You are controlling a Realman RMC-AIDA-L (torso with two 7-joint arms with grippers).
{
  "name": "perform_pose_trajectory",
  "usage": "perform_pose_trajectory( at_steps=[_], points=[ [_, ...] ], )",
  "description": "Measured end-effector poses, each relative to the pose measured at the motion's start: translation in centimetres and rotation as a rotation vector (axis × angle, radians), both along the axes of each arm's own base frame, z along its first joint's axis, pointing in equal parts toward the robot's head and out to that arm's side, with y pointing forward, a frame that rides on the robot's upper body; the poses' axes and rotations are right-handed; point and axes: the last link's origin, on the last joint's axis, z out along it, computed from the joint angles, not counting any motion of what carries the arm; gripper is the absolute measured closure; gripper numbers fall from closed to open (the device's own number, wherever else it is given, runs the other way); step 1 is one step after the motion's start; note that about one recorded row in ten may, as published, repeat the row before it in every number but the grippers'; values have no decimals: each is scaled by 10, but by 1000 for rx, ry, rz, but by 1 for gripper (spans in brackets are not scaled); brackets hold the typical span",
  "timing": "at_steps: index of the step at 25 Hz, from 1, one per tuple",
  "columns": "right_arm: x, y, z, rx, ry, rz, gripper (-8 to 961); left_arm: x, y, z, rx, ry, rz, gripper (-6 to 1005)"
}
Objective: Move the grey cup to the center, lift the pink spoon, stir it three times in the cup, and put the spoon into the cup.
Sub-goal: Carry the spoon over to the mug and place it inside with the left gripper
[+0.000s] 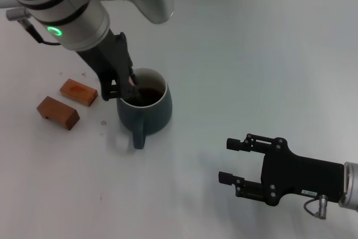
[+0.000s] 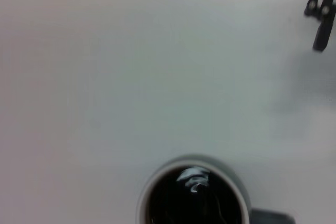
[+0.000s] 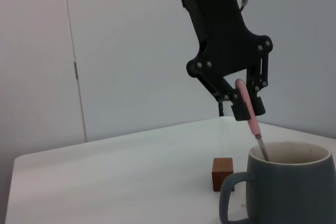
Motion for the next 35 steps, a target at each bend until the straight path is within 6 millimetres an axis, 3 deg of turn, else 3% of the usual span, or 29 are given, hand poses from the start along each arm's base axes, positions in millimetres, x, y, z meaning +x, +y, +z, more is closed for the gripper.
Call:
perform_pose_trajectory(
  at_steps=[7, 14, 28, 35],
  points=[
    [1, -1, 0, 0, -1, -2, 286, 7, 5, -5, 31, -70, -47, 810],
    [1, -1, 0, 0, -1, -5, 286, 2, 11, -1, 85, -31, -29, 807],
    [1, -2, 0, -4, 2, 0, 286, 2, -3, -1, -1, -33, 10, 800],
    [1, -3, 1, -6, 6, 0, 286, 6, 3, -8, 22, -68, -25, 797]
  ],
)
